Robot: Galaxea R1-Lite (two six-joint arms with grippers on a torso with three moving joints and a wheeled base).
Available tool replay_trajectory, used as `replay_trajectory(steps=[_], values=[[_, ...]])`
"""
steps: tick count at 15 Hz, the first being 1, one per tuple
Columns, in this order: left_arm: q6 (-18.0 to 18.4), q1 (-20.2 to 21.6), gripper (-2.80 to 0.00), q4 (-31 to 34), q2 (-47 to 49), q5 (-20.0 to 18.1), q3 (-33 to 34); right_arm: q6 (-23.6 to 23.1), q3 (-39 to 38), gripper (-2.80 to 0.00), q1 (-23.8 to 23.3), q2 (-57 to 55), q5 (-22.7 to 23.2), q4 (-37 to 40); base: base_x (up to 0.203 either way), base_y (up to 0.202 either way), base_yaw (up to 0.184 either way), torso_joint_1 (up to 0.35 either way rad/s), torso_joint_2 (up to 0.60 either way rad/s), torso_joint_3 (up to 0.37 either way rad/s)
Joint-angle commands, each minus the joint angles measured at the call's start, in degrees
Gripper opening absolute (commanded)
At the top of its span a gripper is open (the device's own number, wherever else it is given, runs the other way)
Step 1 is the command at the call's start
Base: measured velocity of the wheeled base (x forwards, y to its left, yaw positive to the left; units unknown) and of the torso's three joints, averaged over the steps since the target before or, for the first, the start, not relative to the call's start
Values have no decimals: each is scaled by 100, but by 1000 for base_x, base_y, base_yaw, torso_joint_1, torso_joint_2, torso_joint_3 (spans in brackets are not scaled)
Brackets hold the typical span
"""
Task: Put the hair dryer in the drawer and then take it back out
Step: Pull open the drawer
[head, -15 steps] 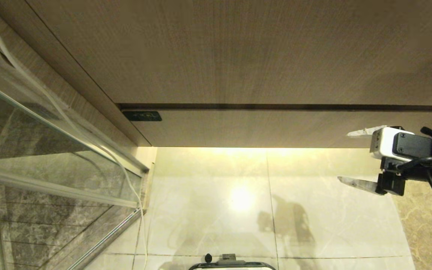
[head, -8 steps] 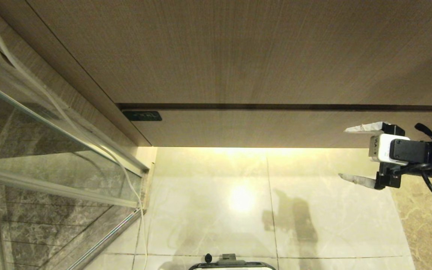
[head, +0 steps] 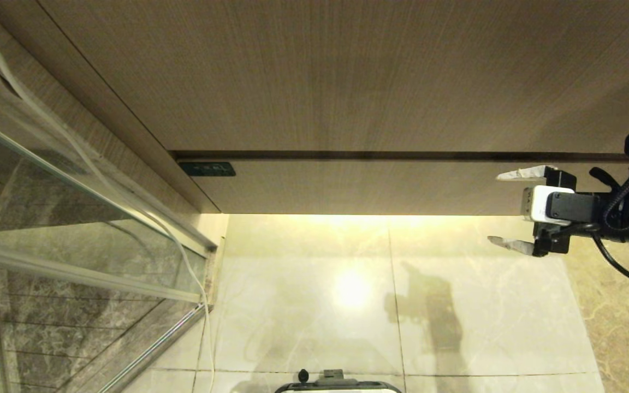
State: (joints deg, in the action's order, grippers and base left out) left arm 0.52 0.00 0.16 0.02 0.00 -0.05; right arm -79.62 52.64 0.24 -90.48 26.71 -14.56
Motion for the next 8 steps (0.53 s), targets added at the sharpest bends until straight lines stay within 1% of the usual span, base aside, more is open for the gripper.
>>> replay_trajectory(steps=[1,4,5,6,8], values=[[1,0,-280,2,-2,0,-3,129,244,0,27,-250,-71,12,0,0,0,0,0,0],[1,0,-280,2,-2,0,-4,736,429,0,159,-419,-721,29,0,0,0,0,0,0],[1,0,-280,2,-2,0,-4,920,502,0,207,-460,-874,18,0,0,0,0,0,0],[1,0,-280,2,-2,0,4,1016,537,0,248,-488,-938,-10,0,0,0,0,0,0],[1,0,-280,2,-2,0,-4,1036,537,0,248,-506,-940,-38,0,0,0,0,0,0]])
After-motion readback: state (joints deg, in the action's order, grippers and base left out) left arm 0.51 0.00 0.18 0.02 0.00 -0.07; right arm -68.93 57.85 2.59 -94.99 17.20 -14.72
